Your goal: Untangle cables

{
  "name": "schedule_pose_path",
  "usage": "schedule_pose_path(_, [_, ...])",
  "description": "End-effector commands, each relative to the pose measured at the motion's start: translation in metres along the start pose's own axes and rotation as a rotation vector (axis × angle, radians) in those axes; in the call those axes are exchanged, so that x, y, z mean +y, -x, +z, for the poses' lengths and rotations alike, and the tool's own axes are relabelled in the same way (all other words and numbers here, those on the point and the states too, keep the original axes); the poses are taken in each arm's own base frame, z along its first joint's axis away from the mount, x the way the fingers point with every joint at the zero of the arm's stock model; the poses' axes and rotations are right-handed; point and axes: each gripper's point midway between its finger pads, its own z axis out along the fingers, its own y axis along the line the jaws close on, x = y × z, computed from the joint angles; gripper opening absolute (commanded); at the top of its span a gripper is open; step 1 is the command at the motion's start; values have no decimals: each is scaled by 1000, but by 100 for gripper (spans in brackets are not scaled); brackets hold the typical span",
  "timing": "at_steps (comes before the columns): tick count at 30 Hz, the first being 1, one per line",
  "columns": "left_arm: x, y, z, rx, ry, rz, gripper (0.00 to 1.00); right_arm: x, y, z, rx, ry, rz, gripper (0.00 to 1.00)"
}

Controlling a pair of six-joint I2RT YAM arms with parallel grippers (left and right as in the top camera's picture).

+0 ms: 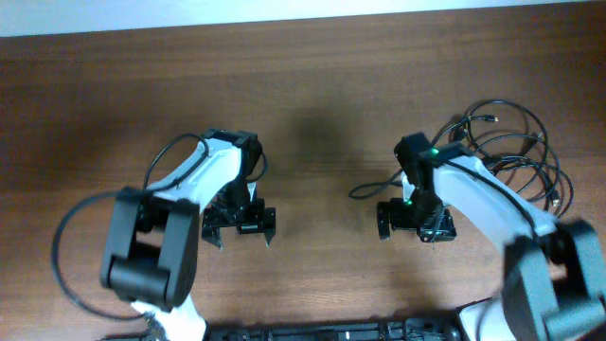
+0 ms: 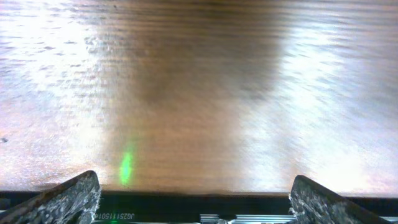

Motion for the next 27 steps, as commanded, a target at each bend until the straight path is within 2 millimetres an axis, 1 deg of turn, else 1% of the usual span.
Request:
schedule_pose_path(1, [-7, -7, -34, -168, -23, 25, 99, -4, 3, -49, -237, 7, -3, 99])
schedule_pose_path(3, [-7, -10, -46, -253, -42, 15, 100, -5, -3, -78, -377, 28, -17, 99])
schedule_pose_path(4, [-1, -11, -50, -304, -27, -12, 99, -7, -6, -90, -436, 34, -21, 98])
schedule_pose_path(6, [9, -14, -56, -487, -40, -7, 99, -13, -12, -116, -581, 35, -23, 99])
schedule_pose_path(8, [17, -17, -63, -629, -54, -10, 99, -20, -16, -130, -662, 21, -16, 99])
schedule_pose_path(9, [25, -19, -72, -746, -47, -26, 99, -26, -19, -141, -724, 6, -7, 99])
schedule_pose_path(11, [32, -24, -92, -944, -81, -39, 99, -38, -27, -153, -832, -14, 12, 99])
schedule_pose_path(12, [37, -29, -102, -1051, -104, -48, 99, -41, -32, -156, -875, -8, 15, 99])
schedule_pose_path(14, [44, -40, -117, -1172, -124, -66, 99, -43, -40, -161, -962, 24, 12, 99])
schedule_pose_path(16, [55, -52, -131, -1265, -124, -101, 99, -44, -51, -173, -1067, 61, -1, 99])
schedule_pose_path(17, [62, -58, -139, -1320, -113, -126, 99, -46, -59, -185, -1145, 78, -13, 99])
schedule_pose_path(18, [66, -58, -144, -1348, -105, -142, 99, -46, -61, -187, -1159, 82, -12, 99])
schedule_pose_path(20, [63, -55, -156, -1390, -127, -144, 99, -46, -61, -187, -1159, 83, -12, 99])
schedule_pose_path(27, [63, -56, -153, -1382, -123, -143, 99, -47, -61, -187, -1158, 82, -12, 99])
